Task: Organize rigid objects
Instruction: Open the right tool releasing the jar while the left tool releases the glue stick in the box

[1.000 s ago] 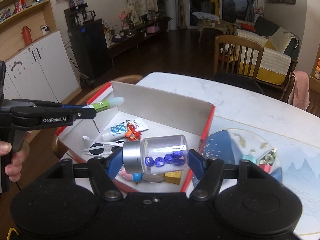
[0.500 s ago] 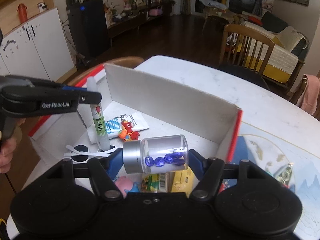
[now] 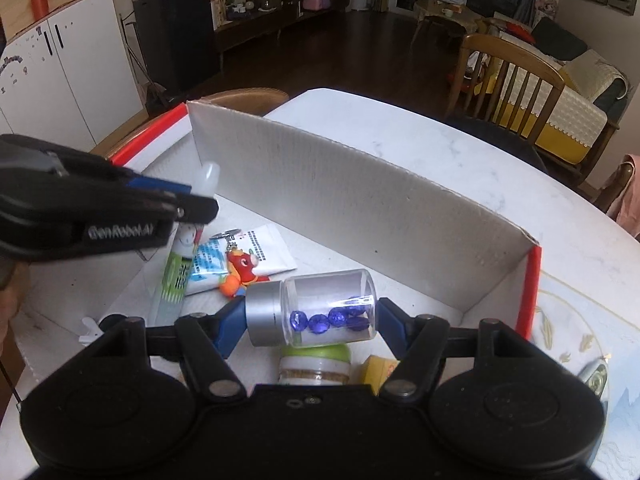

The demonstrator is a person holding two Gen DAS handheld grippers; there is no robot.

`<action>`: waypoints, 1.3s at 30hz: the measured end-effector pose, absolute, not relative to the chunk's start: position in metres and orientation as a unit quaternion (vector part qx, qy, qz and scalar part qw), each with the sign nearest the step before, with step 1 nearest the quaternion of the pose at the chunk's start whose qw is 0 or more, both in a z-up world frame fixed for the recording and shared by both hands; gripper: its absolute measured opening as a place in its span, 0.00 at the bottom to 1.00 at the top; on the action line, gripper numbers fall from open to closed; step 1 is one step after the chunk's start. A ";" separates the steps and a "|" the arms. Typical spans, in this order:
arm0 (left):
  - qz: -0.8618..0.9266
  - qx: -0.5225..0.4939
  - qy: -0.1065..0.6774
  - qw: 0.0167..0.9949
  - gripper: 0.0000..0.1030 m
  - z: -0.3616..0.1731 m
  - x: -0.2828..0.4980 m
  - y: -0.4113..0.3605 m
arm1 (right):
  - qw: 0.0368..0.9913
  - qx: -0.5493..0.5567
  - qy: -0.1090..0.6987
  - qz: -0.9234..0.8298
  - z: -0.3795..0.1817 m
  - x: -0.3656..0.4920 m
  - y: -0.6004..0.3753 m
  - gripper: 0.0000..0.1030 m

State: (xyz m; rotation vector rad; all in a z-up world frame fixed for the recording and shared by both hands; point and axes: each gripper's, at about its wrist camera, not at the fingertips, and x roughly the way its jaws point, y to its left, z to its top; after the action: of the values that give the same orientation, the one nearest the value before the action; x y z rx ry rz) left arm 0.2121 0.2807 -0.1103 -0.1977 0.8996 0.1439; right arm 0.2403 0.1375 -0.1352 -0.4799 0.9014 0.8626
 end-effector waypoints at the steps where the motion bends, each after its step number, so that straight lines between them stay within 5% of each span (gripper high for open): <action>1: 0.068 -0.096 0.439 0.891 0.16 -0.111 0.213 0.281 | 0.784 -0.227 0.418 0.398 -0.136 0.241 0.139 0.67; 10: 0.057 -0.089 0.476 0.873 0.17 -0.118 0.218 0.277 | 0.777 -0.228 0.430 0.399 -0.143 0.248 0.143 0.68; 14: 0.059 -0.088 0.484 0.869 0.17 -0.118 0.216 0.275 | 0.779 -0.225 0.427 0.400 -0.140 0.244 0.138 0.78; 39: 0.032 -0.070 0.425 0.902 0.18 -0.057 0.157 0.237 | 0.803 -0.155 0.391 0.421 -0.069 0.203 0.069 0.79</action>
State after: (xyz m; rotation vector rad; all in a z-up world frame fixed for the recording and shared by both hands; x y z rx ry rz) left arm 0.1567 0.2373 -0.0574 -0.1449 0.8787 0.0659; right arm 0.2029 0.0691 -0.0687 -0.3326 0.8385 0.9024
